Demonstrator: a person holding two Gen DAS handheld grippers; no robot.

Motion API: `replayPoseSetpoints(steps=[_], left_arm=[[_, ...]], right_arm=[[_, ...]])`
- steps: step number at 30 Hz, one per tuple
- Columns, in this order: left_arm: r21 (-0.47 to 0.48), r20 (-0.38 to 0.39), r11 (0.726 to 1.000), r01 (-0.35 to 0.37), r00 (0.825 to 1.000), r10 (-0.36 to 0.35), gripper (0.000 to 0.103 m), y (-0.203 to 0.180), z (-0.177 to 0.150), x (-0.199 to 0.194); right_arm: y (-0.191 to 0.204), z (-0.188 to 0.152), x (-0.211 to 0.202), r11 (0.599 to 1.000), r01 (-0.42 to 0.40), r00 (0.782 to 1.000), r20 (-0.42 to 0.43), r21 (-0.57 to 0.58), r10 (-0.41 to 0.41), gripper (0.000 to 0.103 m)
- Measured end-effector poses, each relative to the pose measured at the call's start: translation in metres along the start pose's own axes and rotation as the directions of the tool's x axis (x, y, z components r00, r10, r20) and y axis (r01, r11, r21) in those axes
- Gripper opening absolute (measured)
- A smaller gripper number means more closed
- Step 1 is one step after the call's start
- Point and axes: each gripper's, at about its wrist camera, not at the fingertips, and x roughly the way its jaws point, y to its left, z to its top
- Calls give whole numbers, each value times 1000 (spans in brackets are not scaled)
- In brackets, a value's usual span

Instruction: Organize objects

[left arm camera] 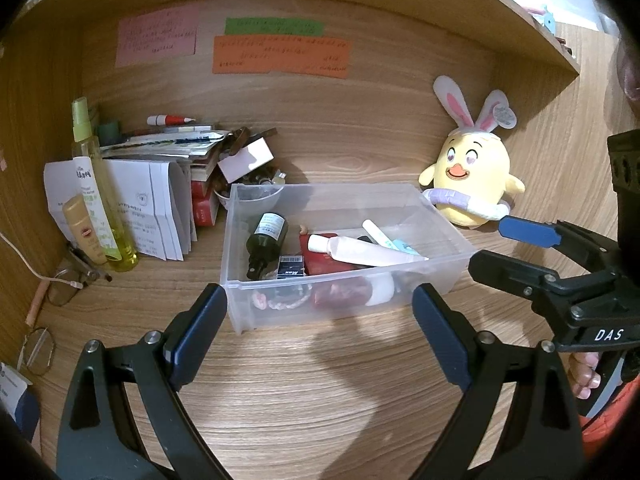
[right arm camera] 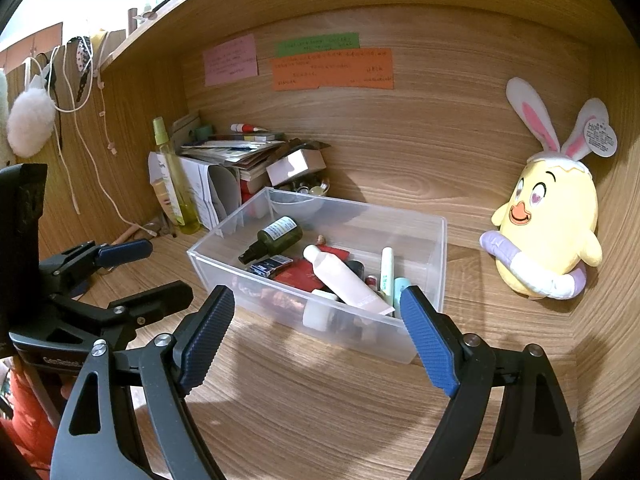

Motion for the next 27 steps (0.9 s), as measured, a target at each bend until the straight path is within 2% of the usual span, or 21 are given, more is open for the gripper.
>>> replayPoseSetpoints(steps=[27], left_arm=[[-20,-7,1000,12,1000,-12,95,2,-1,-1]], right_arm=[[-1,-4,2,1000,-5,1000,-12,10,5,83]])
